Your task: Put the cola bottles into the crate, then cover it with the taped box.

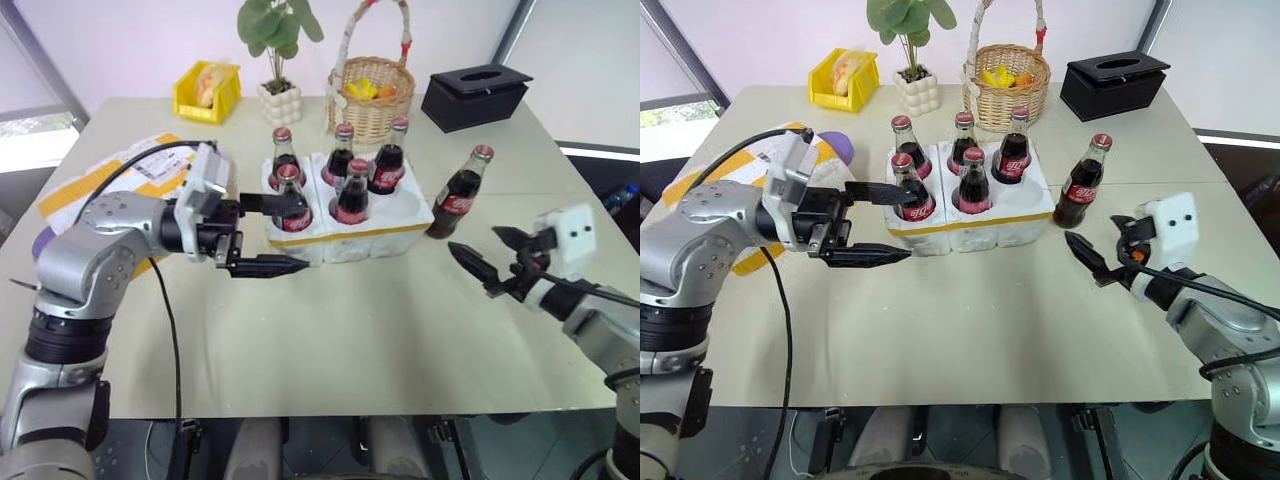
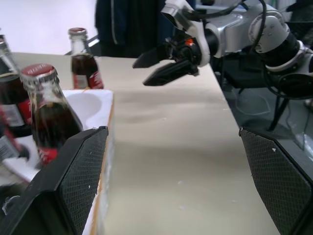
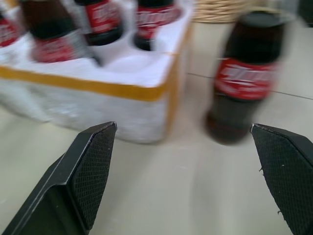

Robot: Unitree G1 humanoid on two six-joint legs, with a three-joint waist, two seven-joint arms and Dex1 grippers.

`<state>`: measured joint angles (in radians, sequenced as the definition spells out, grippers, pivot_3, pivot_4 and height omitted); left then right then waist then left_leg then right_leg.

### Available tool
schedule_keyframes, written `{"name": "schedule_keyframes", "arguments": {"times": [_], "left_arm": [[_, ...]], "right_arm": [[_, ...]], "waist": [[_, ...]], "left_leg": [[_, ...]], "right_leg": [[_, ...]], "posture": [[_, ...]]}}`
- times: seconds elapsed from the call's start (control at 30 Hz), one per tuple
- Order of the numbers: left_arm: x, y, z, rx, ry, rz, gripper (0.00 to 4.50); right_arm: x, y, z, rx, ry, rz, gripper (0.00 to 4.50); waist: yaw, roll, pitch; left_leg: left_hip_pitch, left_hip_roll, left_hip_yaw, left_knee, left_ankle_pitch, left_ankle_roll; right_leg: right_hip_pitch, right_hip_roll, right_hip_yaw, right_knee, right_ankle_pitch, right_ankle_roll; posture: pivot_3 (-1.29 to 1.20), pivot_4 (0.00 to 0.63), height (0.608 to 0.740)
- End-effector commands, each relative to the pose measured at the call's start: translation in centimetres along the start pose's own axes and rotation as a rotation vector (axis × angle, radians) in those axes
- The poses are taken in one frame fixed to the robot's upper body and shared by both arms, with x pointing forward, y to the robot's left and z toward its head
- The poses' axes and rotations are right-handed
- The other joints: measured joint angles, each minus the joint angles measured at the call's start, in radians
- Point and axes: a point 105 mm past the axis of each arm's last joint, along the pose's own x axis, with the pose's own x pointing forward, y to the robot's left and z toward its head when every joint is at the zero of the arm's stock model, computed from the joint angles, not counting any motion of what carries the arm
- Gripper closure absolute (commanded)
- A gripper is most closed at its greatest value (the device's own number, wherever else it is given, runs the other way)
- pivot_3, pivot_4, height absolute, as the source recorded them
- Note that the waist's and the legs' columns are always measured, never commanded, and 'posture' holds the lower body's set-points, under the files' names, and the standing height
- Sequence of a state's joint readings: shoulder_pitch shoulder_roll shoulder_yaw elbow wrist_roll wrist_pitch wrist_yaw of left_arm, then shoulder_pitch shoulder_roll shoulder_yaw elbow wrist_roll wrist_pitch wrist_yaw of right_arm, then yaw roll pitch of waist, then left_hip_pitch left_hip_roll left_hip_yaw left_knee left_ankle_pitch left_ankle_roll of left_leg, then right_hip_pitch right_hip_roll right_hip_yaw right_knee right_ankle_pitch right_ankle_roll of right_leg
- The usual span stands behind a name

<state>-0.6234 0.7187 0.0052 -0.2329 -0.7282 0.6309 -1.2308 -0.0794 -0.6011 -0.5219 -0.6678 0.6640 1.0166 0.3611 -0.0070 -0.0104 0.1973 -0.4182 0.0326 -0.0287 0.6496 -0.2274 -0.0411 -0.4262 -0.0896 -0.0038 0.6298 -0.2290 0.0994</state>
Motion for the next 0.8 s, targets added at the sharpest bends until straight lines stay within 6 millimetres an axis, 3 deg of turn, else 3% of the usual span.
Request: {"name": "schedule_keyframes", "arguments": {"times": [0.03, 0.43, 0.8], "left_arm": [[0.6, 0.0, 0.8, 0.035, -0.011, -0.021, 0.00], [1.5, -0.2, 1.0, 0.037, -0.025, -0.047, 0.00], [1.4, 0.2, 1.0, 0.045, -0.027, -0.020, 0.00]], "right_arm": [[-0.3, -1.2, 0.9, 0.013, -0.060, -0.082, 0.03], [2.8, -3.0, 1.3, 0.036, -0.114, -0.154, 0.03], [6.8, -2.6, 1.5, 0.056, -0.118, -0.096, 0.03]], "waist": [[-0.003, 0.000, 0.000], [-0.007, 0.000, 0.000], [-0.009, 0.000, 0.000]], "left_leg": [[0.000, 0.000, 0.000, 0.000, 0.000, 0.000], [0.000, 0.000, 0.000, -0.001, 0.000, 0.000], [0.000, 0.000, 0.000, -0.001, 0.000, 0.000]], "right_leg": [[0.000, 0.000, 0.000, 0.000, 0.000, 0.000], [0.000, 0.001, 0.001, 0.000, 0.000, 0.000], [0.000, 0.001, 0.001, 0.000, 0.000, 0.000]], "posture": [[0.00, 0.150, 0.740], [0.00, 0.150, 0.740], [0.00, 0.150, 0.740]]}}
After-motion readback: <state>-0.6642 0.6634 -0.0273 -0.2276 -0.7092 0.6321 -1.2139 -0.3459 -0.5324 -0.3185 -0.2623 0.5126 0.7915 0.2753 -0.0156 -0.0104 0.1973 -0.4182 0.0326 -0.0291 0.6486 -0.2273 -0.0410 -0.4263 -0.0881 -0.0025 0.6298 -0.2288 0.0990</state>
